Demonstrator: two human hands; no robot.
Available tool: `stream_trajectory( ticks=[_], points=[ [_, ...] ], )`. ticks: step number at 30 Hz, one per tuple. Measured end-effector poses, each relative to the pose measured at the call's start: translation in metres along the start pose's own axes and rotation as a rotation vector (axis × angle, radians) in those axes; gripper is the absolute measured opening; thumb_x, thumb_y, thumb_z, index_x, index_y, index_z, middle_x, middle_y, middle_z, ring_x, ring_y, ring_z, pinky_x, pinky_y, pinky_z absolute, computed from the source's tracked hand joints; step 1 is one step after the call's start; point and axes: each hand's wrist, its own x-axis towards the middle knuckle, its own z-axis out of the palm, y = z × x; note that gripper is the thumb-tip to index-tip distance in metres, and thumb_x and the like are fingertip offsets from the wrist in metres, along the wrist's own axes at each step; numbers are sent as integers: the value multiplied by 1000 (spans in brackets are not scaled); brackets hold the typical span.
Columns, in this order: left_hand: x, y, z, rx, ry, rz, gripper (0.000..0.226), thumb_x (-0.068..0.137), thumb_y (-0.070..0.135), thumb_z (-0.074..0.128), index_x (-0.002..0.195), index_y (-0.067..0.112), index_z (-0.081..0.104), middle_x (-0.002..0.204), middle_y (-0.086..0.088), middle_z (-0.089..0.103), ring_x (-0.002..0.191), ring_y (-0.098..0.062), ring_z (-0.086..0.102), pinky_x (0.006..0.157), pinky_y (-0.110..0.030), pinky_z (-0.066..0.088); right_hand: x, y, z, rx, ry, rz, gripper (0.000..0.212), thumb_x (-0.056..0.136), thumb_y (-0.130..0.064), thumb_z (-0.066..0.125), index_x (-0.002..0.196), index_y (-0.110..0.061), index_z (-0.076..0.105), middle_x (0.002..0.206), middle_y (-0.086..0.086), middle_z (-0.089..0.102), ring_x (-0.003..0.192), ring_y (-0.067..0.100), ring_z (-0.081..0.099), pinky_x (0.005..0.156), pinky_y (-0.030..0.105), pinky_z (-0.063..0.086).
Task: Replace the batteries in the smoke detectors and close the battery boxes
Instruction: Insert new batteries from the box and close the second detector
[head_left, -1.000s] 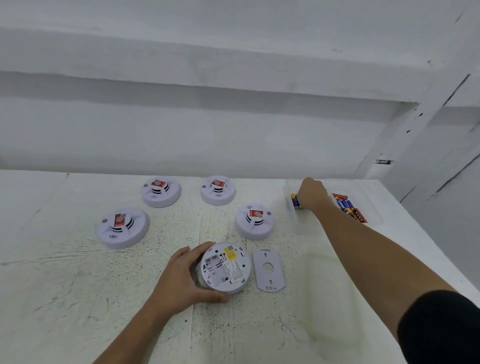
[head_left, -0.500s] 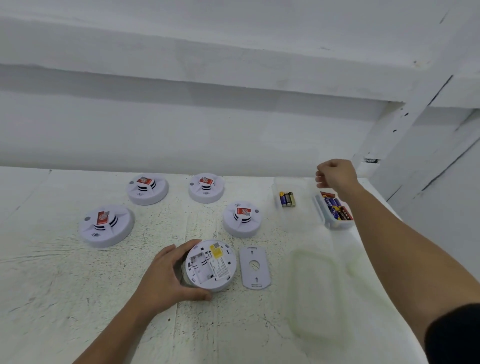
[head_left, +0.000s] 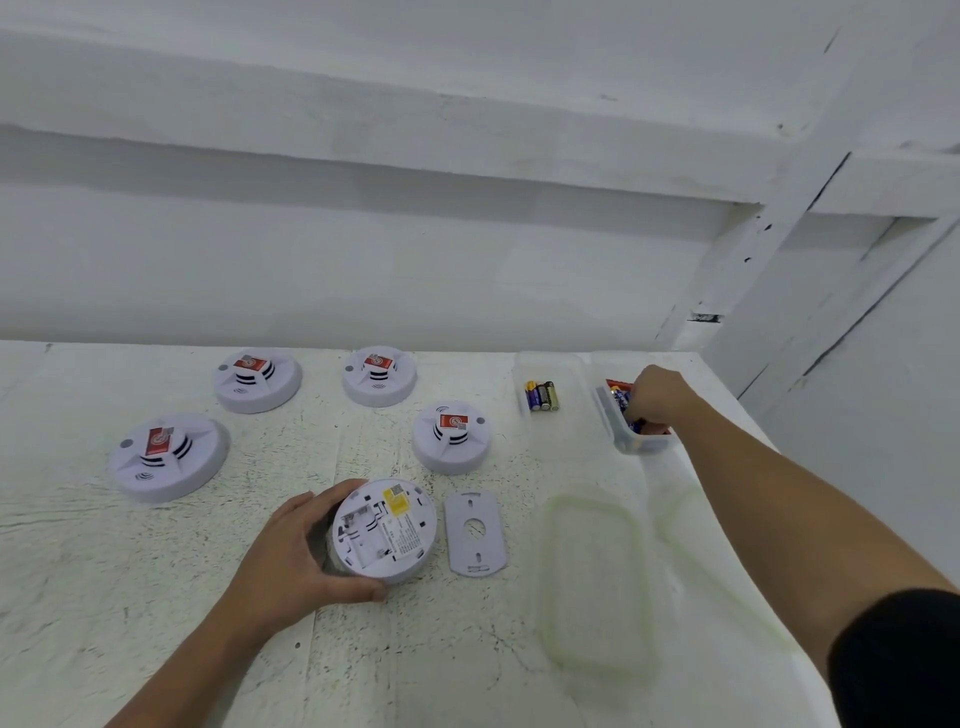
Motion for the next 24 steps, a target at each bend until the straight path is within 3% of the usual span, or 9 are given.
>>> stream_trajectory(
  ticks=[3, 5, 8, 11, 13, 15, 17, 21, 24],
  points=[
    [0, 0, -1, 3, -1, 2, 101, 26, 56, 90, 117, 56, 47, 106, 32, 54, 110, -8, 49, 93, -34, 42, 0, 0, 6, -57, 53, -46, 22, 75, -3, 60, 63, -9, 43, 53, 3, 39, 45, 15, 36, 43, 21, 26],
    [0, 0, -1, 13, -5, -4, 102, 26, 58, 90, 118, 57, 46, 107, 32, 53, 111, -9, 48, 94, -36, 42, 0, 0, 6, -40, 65, -64, 13, 75, -1, 60, 72, -8, 49, 61, 6, 48, 52, 19, 45, 49, 21, 34],
    [0, -2, 0, 26, -14, -7, 103, 24, 65, 86, 119, 57, 46, 109, 32, 53, 114, -12, 48, 96, -38, 42, 0, 4, 1, 133, 117, -43, 12, 78, 2, 56, 78, -7, 50, 82, 18, 61, 71, 28, 58, 64, 32, 47],
    [1, -4, -1, 38, -21, 1, 108, 25, 72, 81, 125, 54, 45, 113, 42, 46, 122, -15, 43, 102, -42, 39, -10, 6, -16, 696, 189, 85, 12, 81, 5, 54, 73, -4, 53, 74, 17, 62, 64, 30, 61, 70, 37, 55],
    [1, -2, -2, 39, -29, 8, 105, 27, 72, 81, 124, 56, 43, 110, 46, 45, 124, -17, 41, 103, -42, 37, -32, -2, -29, 1182, 192, 108, 9, 88, 5, 50, 83, -2, 53, 81, 21, 63, 61, 31, 62, 70, 39, 59],
    [0, -1, -3, 27, -37, 16, 102, 27, 74, 79, 121, 58, 42, 105, 49, 46, 123, -17, 41, 104, -42, 37, -60, -20, -35, 1455, 167, 47, 8, 92, 3, 47, 97, -1, 52, 85, 19, 61, 63, 28, 63, 63, 32, 60],
    [0, 0, -3, 22, -45, 14, 108, 25, 79, 75, 125, 53, 43, 104, 47, 45, 123, -18, 42, 106, -43, 36, -91, -44, -29, 1527, 89, -39, 14, 93, 2, 47, 104, -1, 56, 83, 16, 61, 67, 27, 64, 65, 30, 60],
    [0, -2, -3, 51, -49, -9, 114, 30, 70, 81, 134, 46, 41, 103, 39, 45, 125, -22, 39, 104, -44, 38, -151, -95, 10, 1493, -146, -180, 13, 94, 1, 50, 96, -1, 62, 86, 19, 67, 73, 28, 67, 71, 34, 59],
    [0, 2, -5, 60, -58, 6, 116, 29, 73, 77, 135, 43, 40, 102, 42, 40, 119, -11, 39, 107, -41, 34, -187, -131, 41, 1386, -252, -232, 10, 93, -2, 53, 98, -3, 61, 89, 18, 71, 76, 26, 70, 72, 35, 59]
  ],
)
